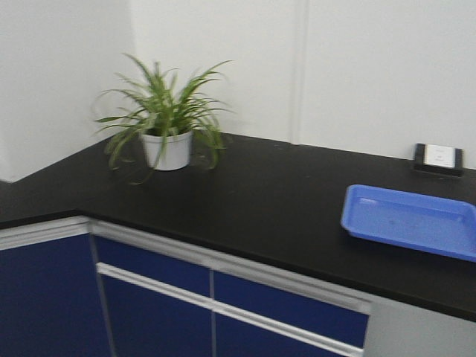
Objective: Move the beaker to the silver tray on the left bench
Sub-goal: 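Drive the base to the bench with the silver tray, holding the beaker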
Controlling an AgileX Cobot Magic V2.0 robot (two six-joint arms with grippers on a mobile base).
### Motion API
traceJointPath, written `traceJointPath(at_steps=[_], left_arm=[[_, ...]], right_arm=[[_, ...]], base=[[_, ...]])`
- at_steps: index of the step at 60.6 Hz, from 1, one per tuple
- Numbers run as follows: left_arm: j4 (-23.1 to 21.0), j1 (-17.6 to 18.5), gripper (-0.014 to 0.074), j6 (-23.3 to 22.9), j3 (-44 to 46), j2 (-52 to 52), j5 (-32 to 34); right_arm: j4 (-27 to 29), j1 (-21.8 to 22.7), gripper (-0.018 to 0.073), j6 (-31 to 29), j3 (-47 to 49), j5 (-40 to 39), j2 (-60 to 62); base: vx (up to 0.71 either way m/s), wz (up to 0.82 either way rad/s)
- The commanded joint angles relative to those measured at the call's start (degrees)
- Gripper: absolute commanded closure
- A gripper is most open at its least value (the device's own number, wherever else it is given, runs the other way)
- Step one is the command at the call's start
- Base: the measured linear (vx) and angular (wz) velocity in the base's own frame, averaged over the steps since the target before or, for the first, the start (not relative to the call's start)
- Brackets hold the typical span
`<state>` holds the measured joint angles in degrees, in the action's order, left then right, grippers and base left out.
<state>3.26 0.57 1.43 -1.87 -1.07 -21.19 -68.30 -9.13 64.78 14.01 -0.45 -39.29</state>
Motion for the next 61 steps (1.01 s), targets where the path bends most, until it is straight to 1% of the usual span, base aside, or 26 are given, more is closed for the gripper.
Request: traceJointPath(at_steps=[1,61], left_arm=[[-0.16,0.33,0.0595,-0.10,-1.14,-0.43,4.33],[-0.16,0.33,0.0595,-0.10,-1.14,-0.43,4.33]], right_arm=[[-0.52,0.15,0.0571,0.01,1.69,-1.70,-0.10],[-0.52,0.15,0.0571,0.01,1.69,-1.51,-0.10]], base=[[-0.32,0.50],[-0.30,0.47]])
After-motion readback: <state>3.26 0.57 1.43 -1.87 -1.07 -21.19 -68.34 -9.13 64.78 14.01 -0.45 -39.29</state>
